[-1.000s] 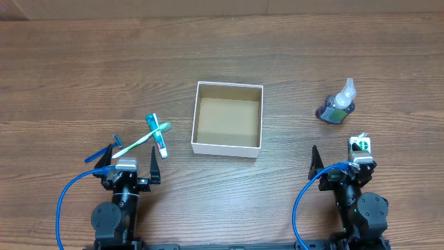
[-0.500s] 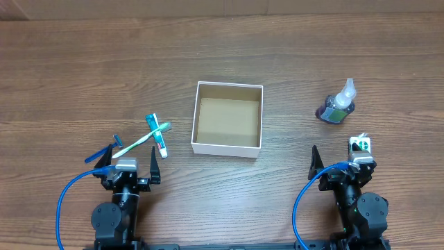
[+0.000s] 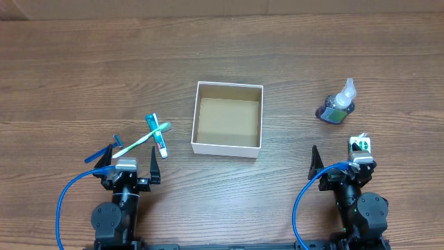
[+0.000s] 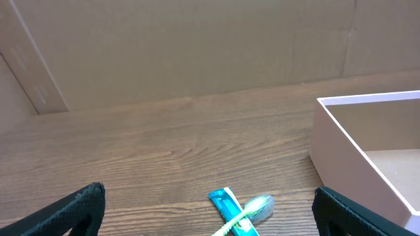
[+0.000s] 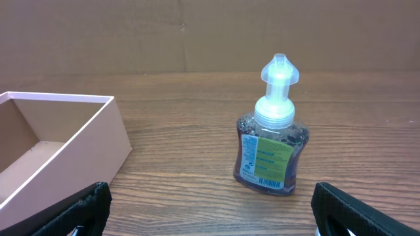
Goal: Pack container
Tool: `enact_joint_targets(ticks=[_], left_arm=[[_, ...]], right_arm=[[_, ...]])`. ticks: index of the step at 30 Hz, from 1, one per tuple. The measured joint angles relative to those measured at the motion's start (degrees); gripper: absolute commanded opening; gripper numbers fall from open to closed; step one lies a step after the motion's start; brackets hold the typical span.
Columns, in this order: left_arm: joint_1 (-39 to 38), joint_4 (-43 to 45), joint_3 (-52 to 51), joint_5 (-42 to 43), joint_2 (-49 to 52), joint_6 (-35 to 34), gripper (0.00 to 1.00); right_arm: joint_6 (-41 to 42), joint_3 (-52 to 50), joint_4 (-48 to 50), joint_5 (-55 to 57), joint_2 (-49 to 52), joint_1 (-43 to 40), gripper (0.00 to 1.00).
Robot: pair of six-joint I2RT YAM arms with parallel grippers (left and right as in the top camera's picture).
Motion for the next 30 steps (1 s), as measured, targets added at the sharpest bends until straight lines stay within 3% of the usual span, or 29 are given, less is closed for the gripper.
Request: enact_joint_targets(ticks=[12,19,30], left_arm=[[0.0,0.04,0.0,0.02,0.0,-0.26,1.0],[0.0,0.57,0.0,1.33,0.02,-7.63,1.0],[0.0,-12.15,9.94,1.51,3.82,-15.91,1.0]], right_arm=[[-0.02,0.0,0.0,0.0,0.0,0.0,1.0],[1.46,0.0,0.22,0.0,0.0,0.0,1.0],[6.6,2.27,-0.02,0.0,5.05,0.0,1.0]])
